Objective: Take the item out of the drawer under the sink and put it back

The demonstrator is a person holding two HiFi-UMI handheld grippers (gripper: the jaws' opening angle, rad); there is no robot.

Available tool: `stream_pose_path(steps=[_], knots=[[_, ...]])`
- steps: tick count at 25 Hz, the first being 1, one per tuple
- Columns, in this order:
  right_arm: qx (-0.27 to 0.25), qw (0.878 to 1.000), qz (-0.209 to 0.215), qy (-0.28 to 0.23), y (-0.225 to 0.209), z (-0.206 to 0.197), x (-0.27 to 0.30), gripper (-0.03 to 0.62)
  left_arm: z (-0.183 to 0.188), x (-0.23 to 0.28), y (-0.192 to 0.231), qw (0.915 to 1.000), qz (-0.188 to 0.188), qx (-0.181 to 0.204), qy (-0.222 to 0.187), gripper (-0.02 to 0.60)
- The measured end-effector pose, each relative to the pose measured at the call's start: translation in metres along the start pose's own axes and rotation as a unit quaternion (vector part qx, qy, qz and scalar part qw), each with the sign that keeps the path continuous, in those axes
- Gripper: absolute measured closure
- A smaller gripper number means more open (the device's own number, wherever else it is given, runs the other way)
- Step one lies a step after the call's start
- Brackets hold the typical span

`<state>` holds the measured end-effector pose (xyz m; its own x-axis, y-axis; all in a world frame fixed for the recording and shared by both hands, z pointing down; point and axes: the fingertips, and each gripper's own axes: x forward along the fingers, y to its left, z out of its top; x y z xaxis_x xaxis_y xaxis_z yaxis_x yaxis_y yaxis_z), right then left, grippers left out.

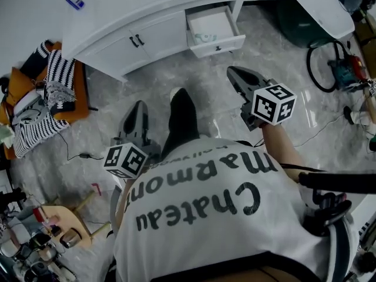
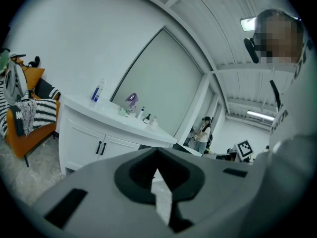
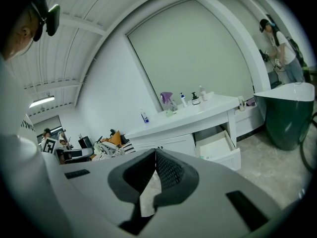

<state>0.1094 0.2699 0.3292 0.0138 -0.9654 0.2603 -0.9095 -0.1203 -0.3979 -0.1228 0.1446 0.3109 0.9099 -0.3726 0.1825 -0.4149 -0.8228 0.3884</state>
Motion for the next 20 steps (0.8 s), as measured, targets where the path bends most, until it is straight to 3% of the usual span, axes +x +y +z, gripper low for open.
stream_pose_path(steps=[8, 20], knots=[[0.011, 1.000, -0.017, 0.016, -0.021, 0.005, 0.037, 0.583, 0.000, 0.042, 0.028, 0.9995, -0.007, -0.013, 0.029, 0.572], [0.045, 0.998, -0.050, 0.010, -0.072, 0.041, 0.112, 0.583, 0.037, 0.155, 0.060, 0.9953, -0.066, 0.010, 0.070, 0.572]])
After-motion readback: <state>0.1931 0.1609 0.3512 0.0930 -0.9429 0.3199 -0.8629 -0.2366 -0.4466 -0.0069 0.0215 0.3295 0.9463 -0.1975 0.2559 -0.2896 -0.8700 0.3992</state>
